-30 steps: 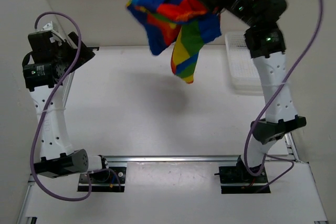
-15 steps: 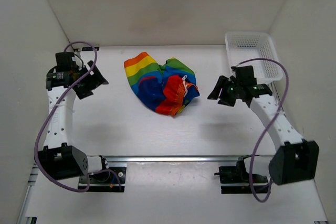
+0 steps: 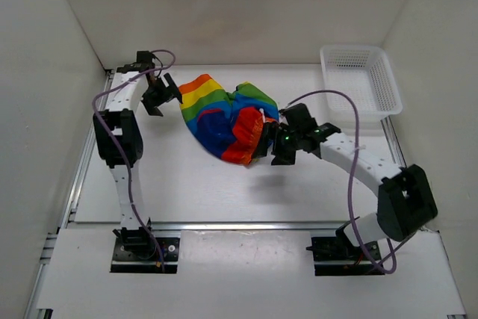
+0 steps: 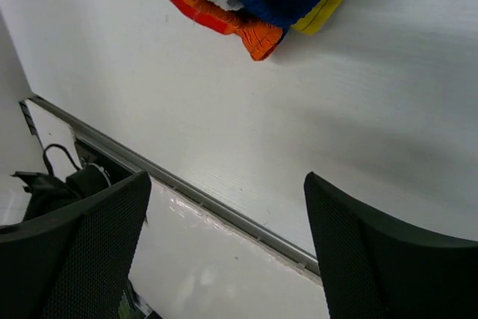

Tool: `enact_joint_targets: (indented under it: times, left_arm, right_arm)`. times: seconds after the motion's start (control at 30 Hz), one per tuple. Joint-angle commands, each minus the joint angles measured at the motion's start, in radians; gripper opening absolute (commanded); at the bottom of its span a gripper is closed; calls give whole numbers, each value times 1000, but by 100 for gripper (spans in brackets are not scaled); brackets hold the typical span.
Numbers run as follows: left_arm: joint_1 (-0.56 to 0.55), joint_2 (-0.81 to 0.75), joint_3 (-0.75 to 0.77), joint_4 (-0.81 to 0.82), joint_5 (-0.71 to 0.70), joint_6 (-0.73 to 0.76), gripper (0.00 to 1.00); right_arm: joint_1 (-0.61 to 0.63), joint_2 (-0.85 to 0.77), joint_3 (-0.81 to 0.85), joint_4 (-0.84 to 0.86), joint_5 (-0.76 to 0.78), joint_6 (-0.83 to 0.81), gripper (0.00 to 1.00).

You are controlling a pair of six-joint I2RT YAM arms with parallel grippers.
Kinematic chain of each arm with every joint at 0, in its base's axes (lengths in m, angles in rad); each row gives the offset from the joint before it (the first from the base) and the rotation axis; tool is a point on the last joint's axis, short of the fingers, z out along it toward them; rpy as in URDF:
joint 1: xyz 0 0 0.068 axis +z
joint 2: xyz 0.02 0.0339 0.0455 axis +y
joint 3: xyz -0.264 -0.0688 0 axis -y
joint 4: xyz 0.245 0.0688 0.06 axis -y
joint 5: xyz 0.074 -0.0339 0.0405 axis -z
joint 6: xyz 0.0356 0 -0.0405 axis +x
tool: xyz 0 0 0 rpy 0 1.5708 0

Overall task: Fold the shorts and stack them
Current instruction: Flatten the shorts out

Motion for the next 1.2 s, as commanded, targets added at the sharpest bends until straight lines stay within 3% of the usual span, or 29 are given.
enact_joint_targets:
  times: [0.0,0.17,0.2,0.3,0.33,0.4,0.43,0.47,0.5,0.53,0.67,0.9,1.03,1.17]
  left_arm:
    - [-48,107,228,-91,-105,-19,99]
    - [-89,360,530,-180,-156,-28,96]
    - [-89,380,541,-180,-144,-28,93]
    - [-89,402,514,-160,-144,-38,81]
    - [-89,402,504,-148,-129,-39,75]
    - [-89,402,495,-137,-119,-39,38]
    - [-89,402,495,-137,-107,-39,20]
    - [-89,402,495,-137,-97,-39,10]
    - [-89,370,495,-137,-87,-39,10]
    - [-89,350,495,-137,-78,-39,10]
    - [-63,220,495,-128,-90,-39,10]
    - [34,23,633,-119,81,-83,10]
    - [25,-116,497,-97,94,-83,10]
    - [-20,-292,271,-77,71,-65,10]
  right_arm:
    - [48,100,60,55,18,48,85]
    - [68,286,145,87,72,35,80]
    - [68,312,180,87,72,26,67]
    - [68,406,238,87,112,14,61]
    - [68,424,269,87,124,5,63]
    - [68,472,298,87,139,5,66]
    - [59,492,330,87,161,5,63]
    - [45,530,346,87,161,-4,55]
    - [36,550,366,87,161,-5,32]
    - [25,587,419,87,161,-5,0]
    - [-77,612,603,12,159,-64,0]
    - [-244,603,1085,-137,51,-147,0]
    - [-255,488,1093,-185,15,-199,0]
    - [-255,336,865,-197,-12,-245,0]
